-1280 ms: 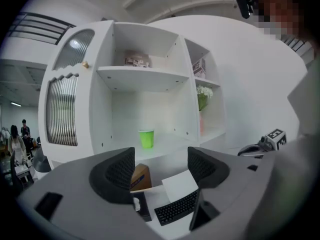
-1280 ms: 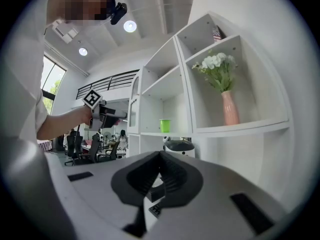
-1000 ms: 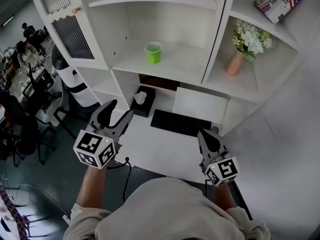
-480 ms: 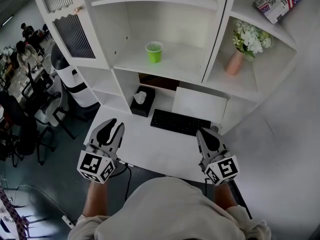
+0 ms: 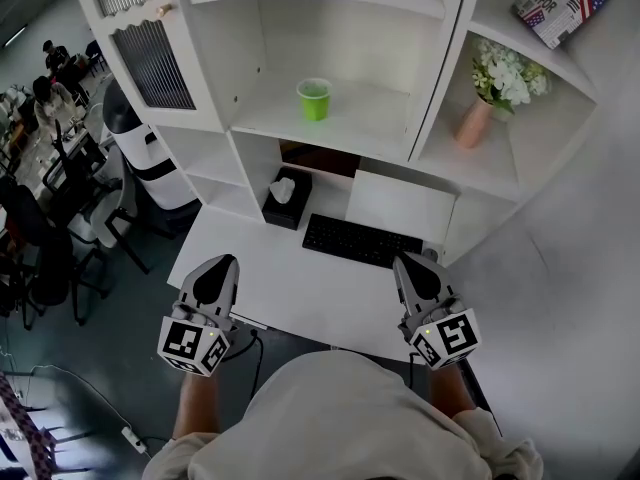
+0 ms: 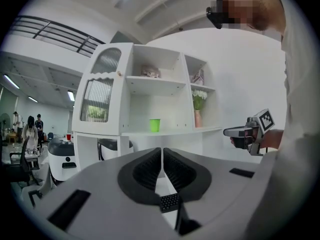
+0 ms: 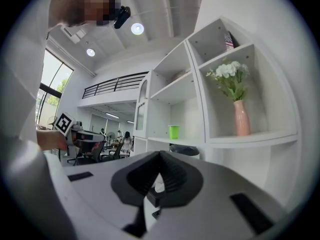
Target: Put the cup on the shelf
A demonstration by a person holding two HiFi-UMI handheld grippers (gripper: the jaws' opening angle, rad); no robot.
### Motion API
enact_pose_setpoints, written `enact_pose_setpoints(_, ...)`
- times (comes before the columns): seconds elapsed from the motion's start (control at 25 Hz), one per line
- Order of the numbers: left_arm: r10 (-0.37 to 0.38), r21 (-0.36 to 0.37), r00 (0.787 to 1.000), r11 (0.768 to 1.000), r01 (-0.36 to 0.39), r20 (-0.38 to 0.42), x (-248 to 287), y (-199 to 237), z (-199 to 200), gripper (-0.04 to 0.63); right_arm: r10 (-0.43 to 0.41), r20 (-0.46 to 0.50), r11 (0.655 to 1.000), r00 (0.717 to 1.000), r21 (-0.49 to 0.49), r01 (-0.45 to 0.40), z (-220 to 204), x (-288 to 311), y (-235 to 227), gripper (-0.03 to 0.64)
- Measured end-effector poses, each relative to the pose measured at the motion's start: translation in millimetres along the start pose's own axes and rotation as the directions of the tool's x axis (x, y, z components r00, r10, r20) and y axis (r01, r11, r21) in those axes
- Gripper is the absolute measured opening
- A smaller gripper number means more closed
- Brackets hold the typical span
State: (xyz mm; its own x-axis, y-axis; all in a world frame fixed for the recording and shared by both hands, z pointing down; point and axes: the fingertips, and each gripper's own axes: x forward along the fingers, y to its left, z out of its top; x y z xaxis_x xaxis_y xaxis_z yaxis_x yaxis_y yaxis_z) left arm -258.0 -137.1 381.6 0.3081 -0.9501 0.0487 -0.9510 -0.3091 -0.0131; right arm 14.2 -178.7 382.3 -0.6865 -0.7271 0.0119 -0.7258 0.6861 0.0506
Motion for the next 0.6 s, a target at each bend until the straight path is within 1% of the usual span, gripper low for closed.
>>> enact_pose_setpoints(0.6,-0.006,-0.008,1.000,1.000,0.006,-0.009,-4.7,6.0,-11.2,0.015,0.002,-0.001,1.000,1.000,-0.014,-0.002,4.5,-0.2,8.1,0.003)
